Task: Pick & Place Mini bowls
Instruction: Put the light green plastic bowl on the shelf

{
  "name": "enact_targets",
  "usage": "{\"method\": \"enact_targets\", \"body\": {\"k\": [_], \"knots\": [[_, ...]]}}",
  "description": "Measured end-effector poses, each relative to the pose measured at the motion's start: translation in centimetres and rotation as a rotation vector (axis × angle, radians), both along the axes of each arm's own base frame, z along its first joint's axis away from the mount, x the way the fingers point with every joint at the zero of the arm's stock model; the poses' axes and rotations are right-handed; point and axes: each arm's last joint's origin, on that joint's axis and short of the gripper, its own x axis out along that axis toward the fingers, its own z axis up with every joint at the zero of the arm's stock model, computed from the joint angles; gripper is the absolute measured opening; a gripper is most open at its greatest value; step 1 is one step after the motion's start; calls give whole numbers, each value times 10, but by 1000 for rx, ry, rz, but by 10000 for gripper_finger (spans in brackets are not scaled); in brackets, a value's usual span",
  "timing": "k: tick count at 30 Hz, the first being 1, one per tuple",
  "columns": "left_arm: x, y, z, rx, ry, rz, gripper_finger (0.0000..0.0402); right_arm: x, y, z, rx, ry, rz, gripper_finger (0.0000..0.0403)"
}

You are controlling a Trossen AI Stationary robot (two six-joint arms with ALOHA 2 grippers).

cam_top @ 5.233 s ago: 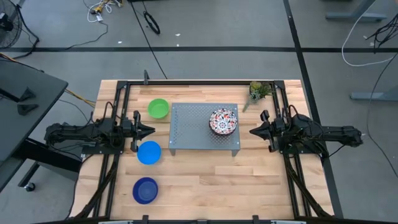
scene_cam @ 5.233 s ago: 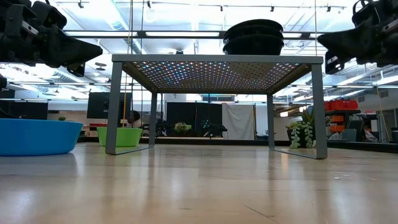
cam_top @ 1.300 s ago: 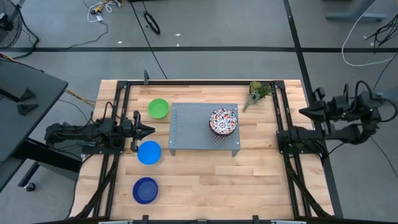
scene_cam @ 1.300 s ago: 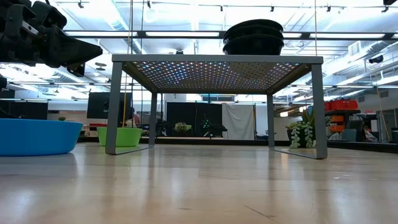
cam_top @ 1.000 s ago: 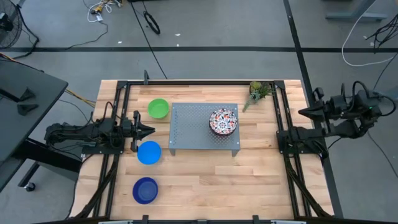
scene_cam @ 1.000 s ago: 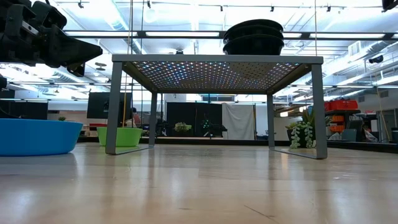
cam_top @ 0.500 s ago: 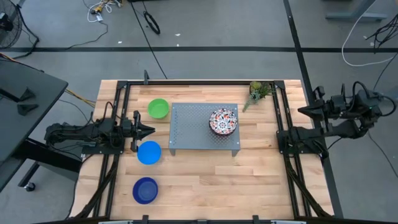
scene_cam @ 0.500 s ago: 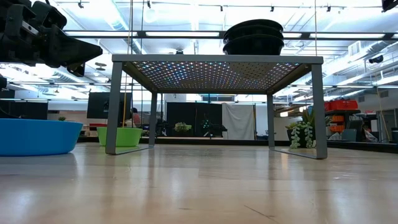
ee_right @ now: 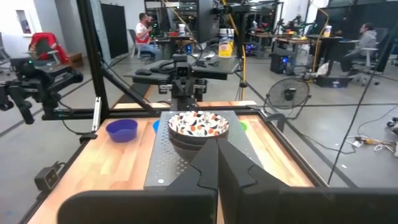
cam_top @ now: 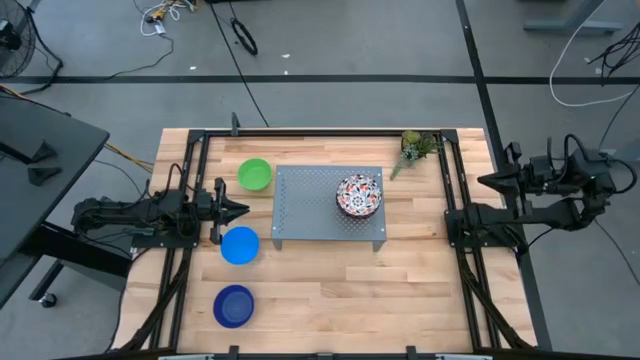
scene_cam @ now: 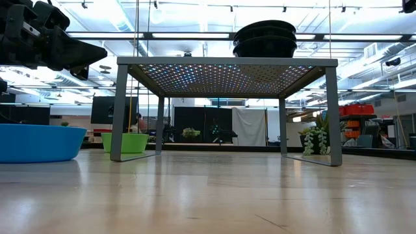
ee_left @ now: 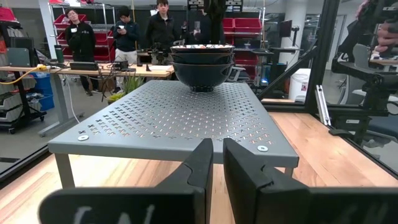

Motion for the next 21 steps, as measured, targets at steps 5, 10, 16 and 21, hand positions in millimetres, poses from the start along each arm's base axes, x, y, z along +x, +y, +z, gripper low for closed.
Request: {"method": "enact_targets", "body": {"k": [5,10,16,21], "knots": [[0,0,0,0,0,0,44,0,0,0,0,-2,-1,0],[0,0,0,0,0,0,44,0,0,1,-1,-12,-14,12],[0,0,0,0,0,0,44,0,0,2,-2,-16,-13,25],[0,0,0,0,0,0,44,0,0,2,-1,-16,-13,24]]}}
